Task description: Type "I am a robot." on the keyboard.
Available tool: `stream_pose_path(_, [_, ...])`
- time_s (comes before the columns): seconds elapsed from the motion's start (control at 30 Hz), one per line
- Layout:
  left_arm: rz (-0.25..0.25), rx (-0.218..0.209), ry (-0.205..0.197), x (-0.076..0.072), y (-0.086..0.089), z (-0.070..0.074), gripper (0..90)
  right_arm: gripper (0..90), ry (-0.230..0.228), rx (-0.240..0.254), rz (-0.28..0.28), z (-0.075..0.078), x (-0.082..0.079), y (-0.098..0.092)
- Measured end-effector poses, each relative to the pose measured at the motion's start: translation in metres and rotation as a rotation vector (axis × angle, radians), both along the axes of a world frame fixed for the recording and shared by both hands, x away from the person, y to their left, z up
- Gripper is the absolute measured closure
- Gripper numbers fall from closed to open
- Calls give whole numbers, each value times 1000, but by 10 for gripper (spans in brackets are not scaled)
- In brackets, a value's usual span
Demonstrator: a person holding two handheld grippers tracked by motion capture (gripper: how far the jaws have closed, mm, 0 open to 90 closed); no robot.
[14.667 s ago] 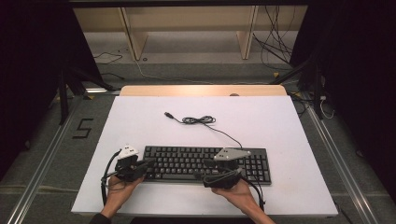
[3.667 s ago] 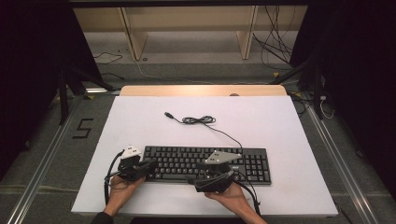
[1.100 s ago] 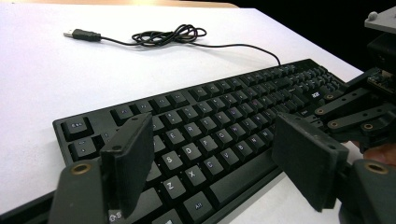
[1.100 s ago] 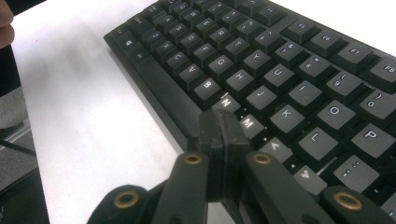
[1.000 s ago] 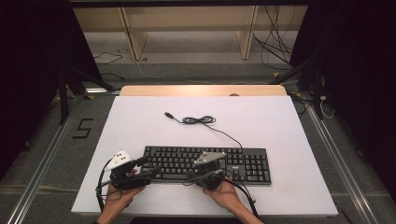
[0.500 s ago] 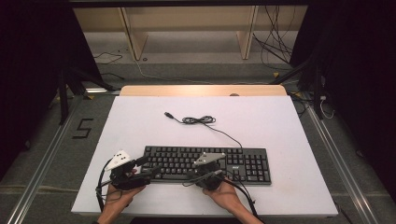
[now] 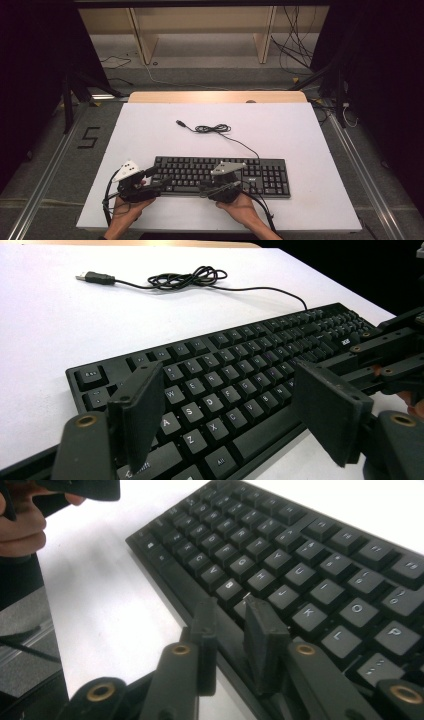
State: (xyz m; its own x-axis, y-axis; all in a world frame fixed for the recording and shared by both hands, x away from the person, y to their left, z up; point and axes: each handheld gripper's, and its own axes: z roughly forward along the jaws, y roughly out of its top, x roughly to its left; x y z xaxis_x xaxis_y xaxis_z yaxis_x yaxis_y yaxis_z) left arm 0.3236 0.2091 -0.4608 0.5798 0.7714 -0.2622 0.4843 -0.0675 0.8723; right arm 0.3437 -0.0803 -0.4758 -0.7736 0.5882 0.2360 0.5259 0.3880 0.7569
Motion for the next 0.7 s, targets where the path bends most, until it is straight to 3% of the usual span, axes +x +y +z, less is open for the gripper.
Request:
stream_pose_path(0.33, [12, 12, 22, 10, -2, -3, 324, 593, -4, 36, -7, 6, -1, -8])
stream_pose_path(0.7, [-16, 64, 48, 22, -16, -1, 482, 488, -50, 50, -11, 15, -7, -16])
